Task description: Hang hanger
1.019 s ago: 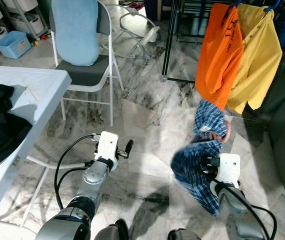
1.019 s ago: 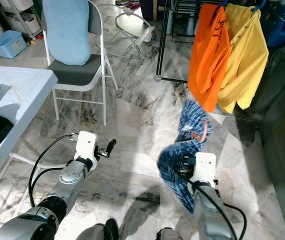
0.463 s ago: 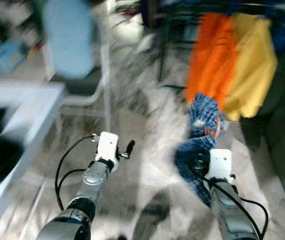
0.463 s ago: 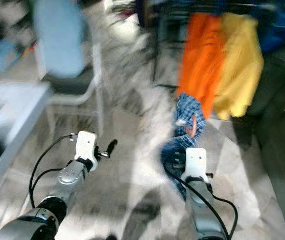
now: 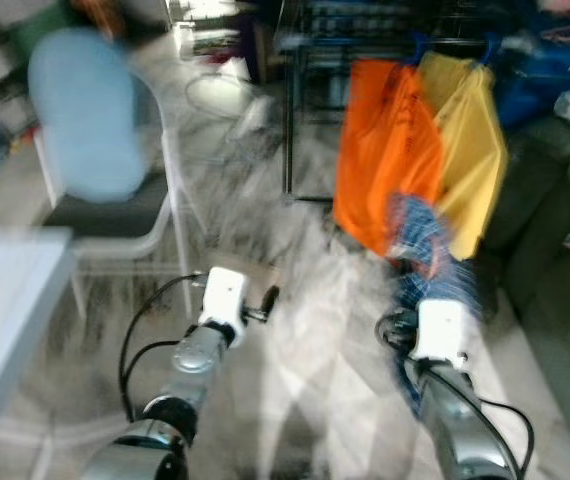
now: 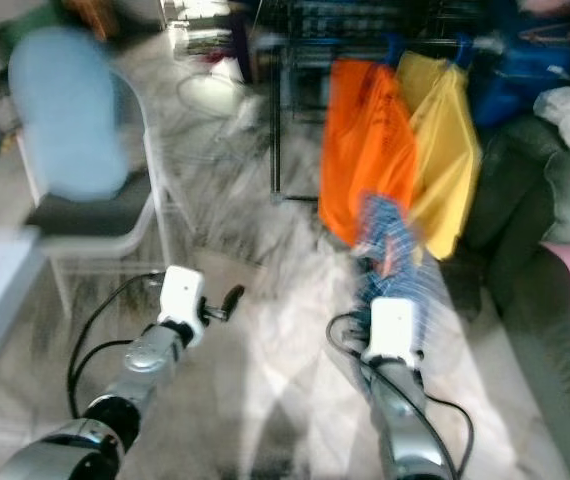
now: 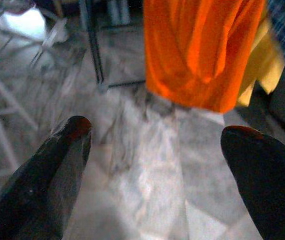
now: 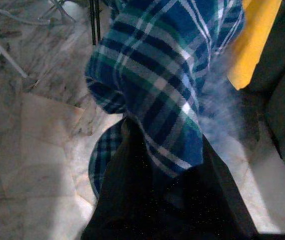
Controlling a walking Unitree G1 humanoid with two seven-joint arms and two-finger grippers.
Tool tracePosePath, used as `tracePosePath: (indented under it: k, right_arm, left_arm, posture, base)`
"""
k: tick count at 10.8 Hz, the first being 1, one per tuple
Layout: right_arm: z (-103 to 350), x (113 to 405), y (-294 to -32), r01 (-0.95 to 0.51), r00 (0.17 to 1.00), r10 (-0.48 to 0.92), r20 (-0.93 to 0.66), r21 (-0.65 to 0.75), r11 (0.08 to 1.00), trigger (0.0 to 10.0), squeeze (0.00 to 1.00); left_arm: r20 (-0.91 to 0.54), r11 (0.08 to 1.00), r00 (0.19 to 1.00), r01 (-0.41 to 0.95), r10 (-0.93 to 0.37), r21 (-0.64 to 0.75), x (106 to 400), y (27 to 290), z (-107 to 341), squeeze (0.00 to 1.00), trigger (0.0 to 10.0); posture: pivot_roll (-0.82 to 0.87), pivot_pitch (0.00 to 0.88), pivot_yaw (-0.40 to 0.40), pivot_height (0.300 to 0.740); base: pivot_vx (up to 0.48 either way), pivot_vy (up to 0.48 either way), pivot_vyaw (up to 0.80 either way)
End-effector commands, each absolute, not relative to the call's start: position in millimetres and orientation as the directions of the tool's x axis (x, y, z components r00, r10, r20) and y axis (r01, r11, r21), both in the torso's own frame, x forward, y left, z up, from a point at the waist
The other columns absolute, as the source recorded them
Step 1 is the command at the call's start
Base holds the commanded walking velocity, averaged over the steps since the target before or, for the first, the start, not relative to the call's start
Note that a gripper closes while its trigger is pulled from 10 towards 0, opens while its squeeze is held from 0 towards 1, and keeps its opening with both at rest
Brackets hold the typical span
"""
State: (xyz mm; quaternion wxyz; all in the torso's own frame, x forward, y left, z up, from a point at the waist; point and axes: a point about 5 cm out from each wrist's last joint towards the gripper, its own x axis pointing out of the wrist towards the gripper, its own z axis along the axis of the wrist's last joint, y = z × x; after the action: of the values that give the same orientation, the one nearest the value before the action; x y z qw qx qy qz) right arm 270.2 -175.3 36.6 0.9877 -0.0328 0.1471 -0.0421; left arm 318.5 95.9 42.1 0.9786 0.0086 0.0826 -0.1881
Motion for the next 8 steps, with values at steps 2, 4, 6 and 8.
tracePosePath:
  k: [2, 4, 6, 8]
  right_arm:
    - [41, 272, -180, 0.072, 0.962, -0.090, -0.259, -0.077, 0.994, 10.0, 0.00]
    - [40, 272, -179, 0.064, 0.961, -0.079, -0.264, -0.064, 0.996, 10.0, 0.00]
    - [38, 273, -178, 0.052, 0.961, -0.066, -0.269, -0.057, 0.997, 10.0, 0.00]
    - [37, 276, -178, 0.063, 0.958, -0.077, -0.278, -0.057, 0.996, 10.0, 0.00]
  left_arm:
    - [-0.182, 0.933, 0.916, 0.359, -0.357, -0.024, 316, 92, 38, 0.00, 10.0]
    - [-0.205, 0.944, 0.925, 0.330, -0.321, 0.006, 316, 98, 36, 0.00, 10.0]
    - [-0.221, 0.956, 0.933, 0.294, -0.285, 0.010, 318, 105, 35, 0.00, 10.0]
    - [-0.228, 0.956, 0.932, 0.293, -0.282, 0.015, 317, 105, 33, 0.00, 10.0]
  posture:
    - [-0.29, 0.057, 0.065, 0.740]
    - [-0.29, 0.050, 0.065, 0.740]
    - [-0.27, 0.027, 0.060, 0.740]
    - [-0.26, 0.009, 0.046, 0.740]
  base:
    - [0.418, 0.131, 0.67]
    - [0.356, 0.315, 0.60]
    - [0.298, 0.377, 0.00]
    - [0.296, 0.379, 0.00]
